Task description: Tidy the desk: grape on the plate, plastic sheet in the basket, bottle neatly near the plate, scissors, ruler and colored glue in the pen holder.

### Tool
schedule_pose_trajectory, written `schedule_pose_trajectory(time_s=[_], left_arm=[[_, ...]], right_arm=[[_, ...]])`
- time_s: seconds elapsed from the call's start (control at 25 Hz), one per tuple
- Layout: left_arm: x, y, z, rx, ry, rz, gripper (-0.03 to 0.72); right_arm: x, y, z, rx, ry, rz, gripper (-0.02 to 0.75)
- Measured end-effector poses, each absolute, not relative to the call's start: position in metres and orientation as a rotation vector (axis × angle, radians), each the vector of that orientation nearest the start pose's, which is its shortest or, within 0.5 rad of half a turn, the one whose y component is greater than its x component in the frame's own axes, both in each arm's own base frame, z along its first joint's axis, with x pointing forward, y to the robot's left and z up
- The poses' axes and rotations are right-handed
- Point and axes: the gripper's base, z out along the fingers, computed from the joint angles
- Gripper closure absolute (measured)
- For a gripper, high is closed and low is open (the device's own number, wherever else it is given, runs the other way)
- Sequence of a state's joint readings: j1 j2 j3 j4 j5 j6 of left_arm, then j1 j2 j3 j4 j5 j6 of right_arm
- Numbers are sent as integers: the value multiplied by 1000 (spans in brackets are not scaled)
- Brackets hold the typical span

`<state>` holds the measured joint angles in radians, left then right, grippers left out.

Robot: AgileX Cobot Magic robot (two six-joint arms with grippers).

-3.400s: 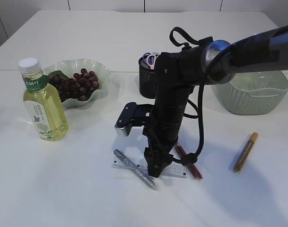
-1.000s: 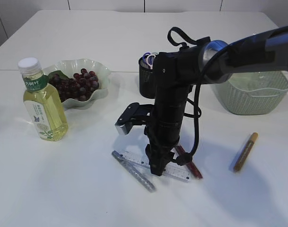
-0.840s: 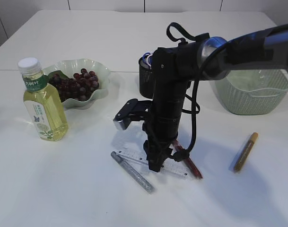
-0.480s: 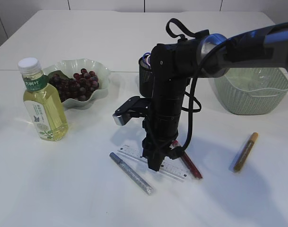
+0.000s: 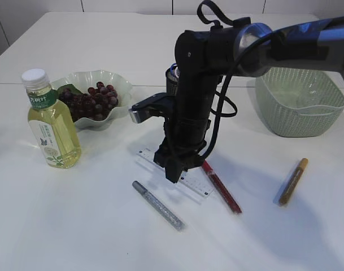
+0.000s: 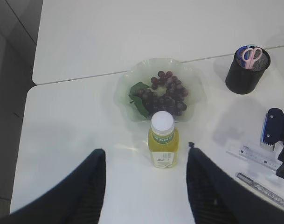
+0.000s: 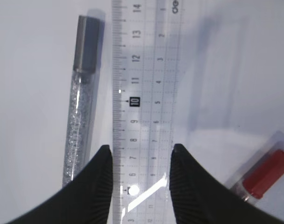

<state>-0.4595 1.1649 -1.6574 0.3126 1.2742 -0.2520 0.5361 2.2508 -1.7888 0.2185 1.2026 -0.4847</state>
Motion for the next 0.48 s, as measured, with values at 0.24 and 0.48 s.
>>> schedule_pose_trajectory(time_s=[0.24, 0.48], left_arm=[[182, -60, 499, 175, 2209, -3, 281], [182, -60, 499, 175, 2209, -3, 281]], right_arm=[[382, 248, 168, -1282, 2832, 322, 449], [382, 247, 168, -1125, 2919, 297, 449]])
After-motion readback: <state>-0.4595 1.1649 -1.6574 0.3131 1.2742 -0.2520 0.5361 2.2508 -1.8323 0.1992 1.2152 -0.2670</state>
